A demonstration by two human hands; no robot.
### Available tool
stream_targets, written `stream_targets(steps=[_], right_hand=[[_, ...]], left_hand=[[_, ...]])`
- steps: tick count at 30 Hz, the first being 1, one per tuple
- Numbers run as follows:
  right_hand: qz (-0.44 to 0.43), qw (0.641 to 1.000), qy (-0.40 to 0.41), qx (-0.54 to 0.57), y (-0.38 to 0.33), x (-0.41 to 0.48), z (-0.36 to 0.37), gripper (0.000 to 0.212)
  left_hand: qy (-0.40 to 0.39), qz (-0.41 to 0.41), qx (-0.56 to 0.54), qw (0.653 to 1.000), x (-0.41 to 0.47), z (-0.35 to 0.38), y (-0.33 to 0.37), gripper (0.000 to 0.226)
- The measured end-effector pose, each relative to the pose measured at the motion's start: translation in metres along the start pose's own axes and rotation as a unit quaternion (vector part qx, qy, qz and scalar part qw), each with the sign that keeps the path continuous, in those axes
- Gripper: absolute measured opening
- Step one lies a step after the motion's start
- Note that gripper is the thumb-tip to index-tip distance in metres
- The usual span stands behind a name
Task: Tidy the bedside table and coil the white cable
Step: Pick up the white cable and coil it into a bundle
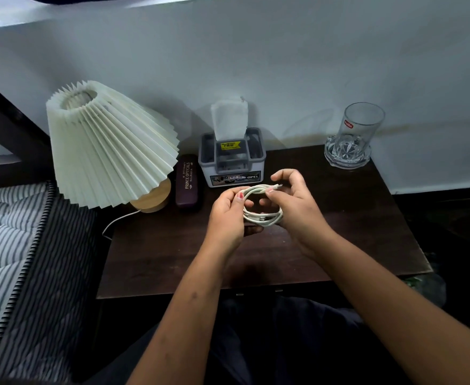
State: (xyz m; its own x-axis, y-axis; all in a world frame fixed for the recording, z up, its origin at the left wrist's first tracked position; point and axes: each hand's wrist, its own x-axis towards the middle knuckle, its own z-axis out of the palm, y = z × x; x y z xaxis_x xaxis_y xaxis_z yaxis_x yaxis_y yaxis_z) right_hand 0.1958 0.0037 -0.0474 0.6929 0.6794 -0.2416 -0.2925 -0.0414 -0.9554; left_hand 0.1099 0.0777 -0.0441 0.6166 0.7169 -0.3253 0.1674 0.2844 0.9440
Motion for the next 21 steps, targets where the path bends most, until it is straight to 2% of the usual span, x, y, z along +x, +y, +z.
stream_targets(steps=[3, 6, 17, 21], right_hand=[[0.015, 1.0, -0.011, -0.017, 0.003, -0.002, 0.003, 0.022], [0.039, 0.999, -0.013, 0.022, 0.004, -0.003, 0.005, 0.033], [0.113, 0.993, 0.009, 0.022, -0.004, 0.01, -0.017, 0.037], [0.078, 0.996, 0.048, -0.005, -0.008, 0.021, -0.035, 0.022]], left_hand=[[0.027, -0.011, -0.037, 0.999, 0.002, 0.0, -0.001, 0.026], [0.055, -0.022, -0.072, 0.996, 0.006, 0.0, -0.002, 0.03], [0.053, 0.0, -0.067, 0.996, 0.009, 0.008, -0.011, 0.024], [0.051, -0.004, -0.049, 0.997, 0.025, 0.022, -0.012, 0.026]])
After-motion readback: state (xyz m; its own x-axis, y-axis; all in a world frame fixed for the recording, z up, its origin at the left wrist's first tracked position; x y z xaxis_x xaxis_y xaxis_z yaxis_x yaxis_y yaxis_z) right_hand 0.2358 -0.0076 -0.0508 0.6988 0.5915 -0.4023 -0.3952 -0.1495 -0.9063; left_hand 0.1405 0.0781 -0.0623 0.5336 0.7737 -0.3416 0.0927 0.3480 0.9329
